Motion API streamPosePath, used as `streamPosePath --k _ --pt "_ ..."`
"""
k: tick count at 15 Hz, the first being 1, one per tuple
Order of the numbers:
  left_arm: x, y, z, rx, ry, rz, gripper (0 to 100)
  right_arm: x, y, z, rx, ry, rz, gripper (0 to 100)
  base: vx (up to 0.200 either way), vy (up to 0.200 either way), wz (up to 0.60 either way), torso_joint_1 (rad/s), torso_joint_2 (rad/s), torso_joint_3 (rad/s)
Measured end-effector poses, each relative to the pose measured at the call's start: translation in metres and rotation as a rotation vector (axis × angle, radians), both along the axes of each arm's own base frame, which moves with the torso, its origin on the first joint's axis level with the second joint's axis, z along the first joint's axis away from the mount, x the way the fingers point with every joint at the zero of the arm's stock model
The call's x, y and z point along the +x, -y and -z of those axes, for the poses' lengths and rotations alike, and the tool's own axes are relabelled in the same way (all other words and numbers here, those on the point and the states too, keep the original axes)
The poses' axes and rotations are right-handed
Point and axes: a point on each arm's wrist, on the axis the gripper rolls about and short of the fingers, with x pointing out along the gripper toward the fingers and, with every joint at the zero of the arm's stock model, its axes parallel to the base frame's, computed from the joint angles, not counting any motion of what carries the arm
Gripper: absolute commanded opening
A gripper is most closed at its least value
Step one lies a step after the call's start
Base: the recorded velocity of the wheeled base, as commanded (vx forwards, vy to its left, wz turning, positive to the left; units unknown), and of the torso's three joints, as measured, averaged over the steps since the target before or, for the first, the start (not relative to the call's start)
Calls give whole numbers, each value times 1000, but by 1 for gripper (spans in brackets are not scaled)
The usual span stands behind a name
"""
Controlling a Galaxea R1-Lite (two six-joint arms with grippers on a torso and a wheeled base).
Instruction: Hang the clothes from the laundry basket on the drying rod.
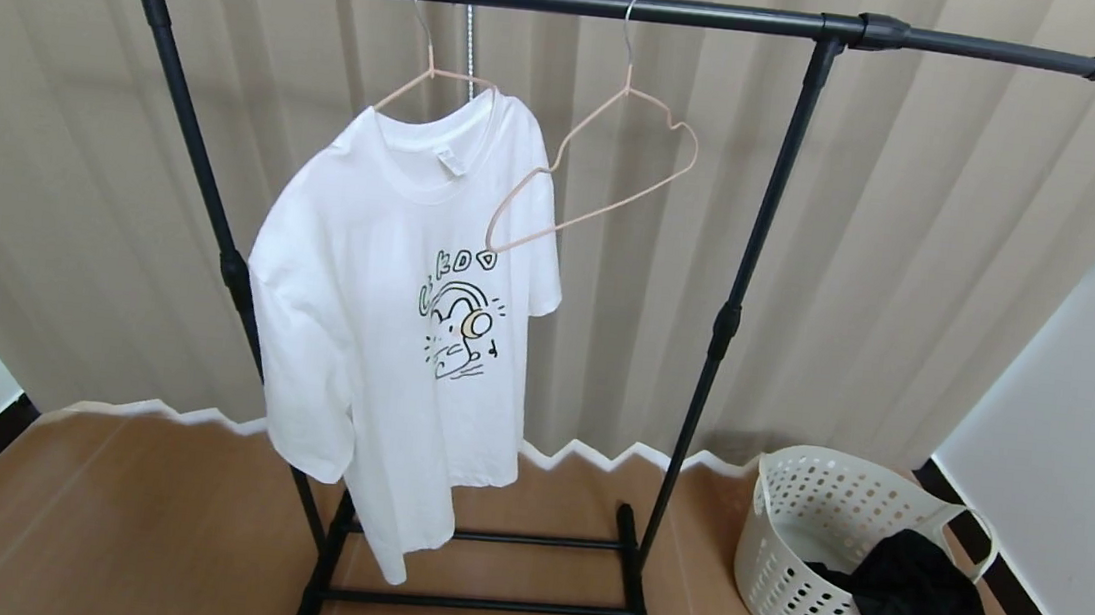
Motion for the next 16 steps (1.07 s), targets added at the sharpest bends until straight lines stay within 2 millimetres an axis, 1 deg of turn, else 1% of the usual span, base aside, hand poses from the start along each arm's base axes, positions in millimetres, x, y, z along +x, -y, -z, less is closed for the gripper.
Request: streamPosePath --k 7,12,15,16 --pt "0 0 0 17 3 2 100 0 0 0 0 1 2 100 0 0 0 -144 490 346" --pt "0 0 0 19 3 1 100 0 0 0 0 1 2 100 0 0 0 -83 455 368" --pt "0 0 0 19 3 2 100 0 0 0 -1 0 2 100 0 0 0 -23 178 152" --pt "0 0 0 19 3 2 100 0 0 0 -1 1 2 100 0 0 -600 2 46 46"
